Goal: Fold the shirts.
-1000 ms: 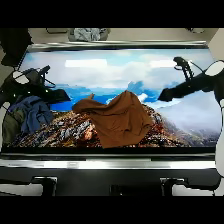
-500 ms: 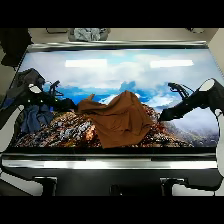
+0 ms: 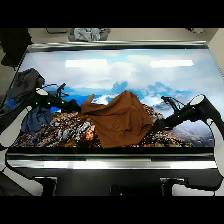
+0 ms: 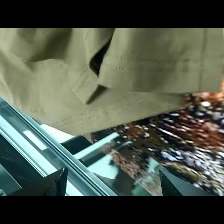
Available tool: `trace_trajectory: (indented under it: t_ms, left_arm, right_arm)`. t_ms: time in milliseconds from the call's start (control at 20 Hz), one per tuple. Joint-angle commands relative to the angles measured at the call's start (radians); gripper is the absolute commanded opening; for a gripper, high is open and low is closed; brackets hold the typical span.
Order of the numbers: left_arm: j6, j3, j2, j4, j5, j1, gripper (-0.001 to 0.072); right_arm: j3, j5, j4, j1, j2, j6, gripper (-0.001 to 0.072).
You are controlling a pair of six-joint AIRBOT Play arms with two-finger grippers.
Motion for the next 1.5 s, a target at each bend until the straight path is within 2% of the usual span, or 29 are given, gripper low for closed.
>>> trace_trajectory:
  t_ms: [0,200,350,550,600,650,750,950,1150,1250,1350,1450]
  left_arm:
    - [0.036,0.002,-0.003,-0.044,-0.019,-0.005,0.003]
    - [0.064,0.002,0.026,-0.05,-0.034,-0.002,0.0027]
    - [0.084,0.002,0.052,-0.05,-0.045,-0.002,0.0028]
    - [0.084,0.002,0.089,-0.05,-0.048,-0.002,0.0028]
    - [0.084,0.002,0.093,-0.05,-0.048,-0.002,0.0028]
    - [0.084,0.002,0.095,-0.05,-0.048,0.001,0.0028]
    - [0.08,0.003,0.098,-0.05,-0.061,0.014,0.0028]
    - [0.085,0.025,0.145,-0.05,-0.093,0.061,0.0027]
    - [0.11,0.072,0.34,-0.091,-0.081,0.095,0.0026]
    - [0.098,0.124,0.505,-0.182,0.009,0.123,0.0026]
    - [0.001,0.192,0.688,-0.196,0.176,0.174,0.0026]
    - [-0.075,0.224,0.871,-0.164,0.341,0.248,0.0026]
  right_arm:
    - [-0.076,-0.048,0.032,0.0,0.001,-0.01,0.0687]
    - [-0.191,-0.121,0.048,0.047,0.0,-0.01,0.0689]
    - [-0.23,-0.248,0.085,0.169,0.0,-0.008,0.0708]
    - [-0.23,-0.353,0.184,0.275,0.0,0.056,0.069]
    - [-0.23,-0.362,0.188,0.306,0.0,0.073,0.0612]
    - [-0.23,-0.373,0.185,0.332,0.0,0.087,0.0502]
    - [-0.229,-0.388,0.181,0.36,0.001,0.095,0.0044]
    - [-0.175,-0.365,0.048,0.319,0.068,0.096,0.0035]
    - [0.043,-0.324,-0.023,0.178,0.253,0.068,0.0036]
    - [0.225,-0.331,-0.024,0.101,0.372,0.047,0.0036]
    - [0.428,-0.372,-0.051,0.039,0.488,0.039,0.0036]
    - [0.618,-0.444,-0.15,0.003,0.608,0.04,0.0036]
